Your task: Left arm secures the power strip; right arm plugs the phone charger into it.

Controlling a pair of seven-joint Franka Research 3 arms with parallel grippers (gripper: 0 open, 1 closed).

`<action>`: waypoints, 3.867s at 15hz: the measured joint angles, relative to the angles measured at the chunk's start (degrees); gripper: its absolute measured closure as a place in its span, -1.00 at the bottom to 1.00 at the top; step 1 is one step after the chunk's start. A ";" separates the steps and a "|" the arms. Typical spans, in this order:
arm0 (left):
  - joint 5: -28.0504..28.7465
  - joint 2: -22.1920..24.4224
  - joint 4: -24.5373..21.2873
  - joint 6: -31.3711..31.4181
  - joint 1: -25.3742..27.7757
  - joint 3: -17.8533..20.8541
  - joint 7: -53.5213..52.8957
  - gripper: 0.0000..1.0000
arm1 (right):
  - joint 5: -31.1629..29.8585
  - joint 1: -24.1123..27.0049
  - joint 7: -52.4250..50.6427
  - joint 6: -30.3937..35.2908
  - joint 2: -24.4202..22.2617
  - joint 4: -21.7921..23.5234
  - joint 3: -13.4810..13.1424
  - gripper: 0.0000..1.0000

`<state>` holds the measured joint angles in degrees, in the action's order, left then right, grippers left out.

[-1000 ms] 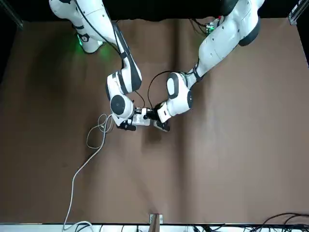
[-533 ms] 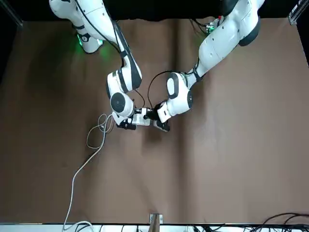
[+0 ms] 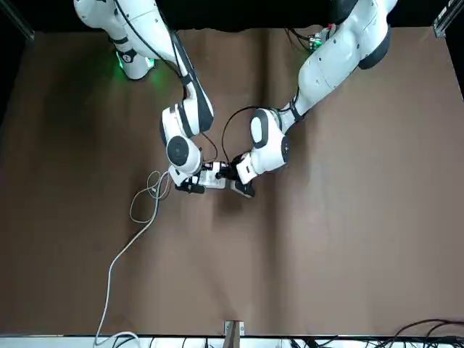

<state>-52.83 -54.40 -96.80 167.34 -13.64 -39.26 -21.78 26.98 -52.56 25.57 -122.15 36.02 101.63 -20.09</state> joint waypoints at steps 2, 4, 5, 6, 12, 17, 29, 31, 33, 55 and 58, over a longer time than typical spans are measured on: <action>0.00 0.00 0.00 0.00 0.00 0.00 0.00 0.98 | 0.00 0.00 0.00 0.00 0.00 -0.01 0.00 0.04; 0.00 0.00 0.00 0.00 0.00 0.00 0.00 0.98 | 0.19 -0.07 0.00 -1.11 0.94 -0.04 0.34 -0.22; 0.00 0.00 0.01 0.00 0.00 0.00 0.00 0.98 | 0.24 -0.14 0.00 -1.01 1.44 -0.37 0.39 -0.40; 0.00 0.00 0.01 0.00 0.00 0.00 0.00 0.98 | 0.30 -0.13 0.00 -0.05 1.77 -1.11 0.29 -0.58; 0.00 0.00 0.01 0.00 0.00 0.00 0.00 0.98 | 0.06 7.48 -0.01 20.40 2.04 -14.98 -1.33 -1.00; 0.00 -0.03 0.15 -0.01 0.00 -0.01 0.08 0.98 | -6.01 16.68 -0.46 31.29 1.72 -25.98 -2.38 -1.00; 0.00 2.00 2.96 -1.87 0.34 0.31 4.13 0.98 | -7.42 40.02 -23.92 36.21 -8.10 -36.22 -3.81 -1.00; 0.18 4.48 3.17 -7.67 0.24 3.12 6.14 0.98 | -7.42 41.53 -24.74 36.73 -10.15 -36.20 -3.85 -1.00; 4.59 7.70 3.57 -16.57 0.20 7.98 10.77 0.96 | -7.42 42.07 -25.00 36.87 -11.45 -36.16 -3.85 -1.00; 49.04 35.46 15.83 -66.02 25.40 13.98 29.18 -1.00 | -23.46 55.15 -25.09 37.49 -29.52 -21.52 15.32 -1.00; 55.78 40.36 16.66 -66.20 27.22 14.10 29.14 -1.00 | -23.53 55.16 -25.09 37.48 -29.52 -21.52 15.34 -1.00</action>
<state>2.95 -14.03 -80.14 101.15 13.58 -25.16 7.36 3.45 2.60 0.48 -84.68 6.50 80.11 -4.74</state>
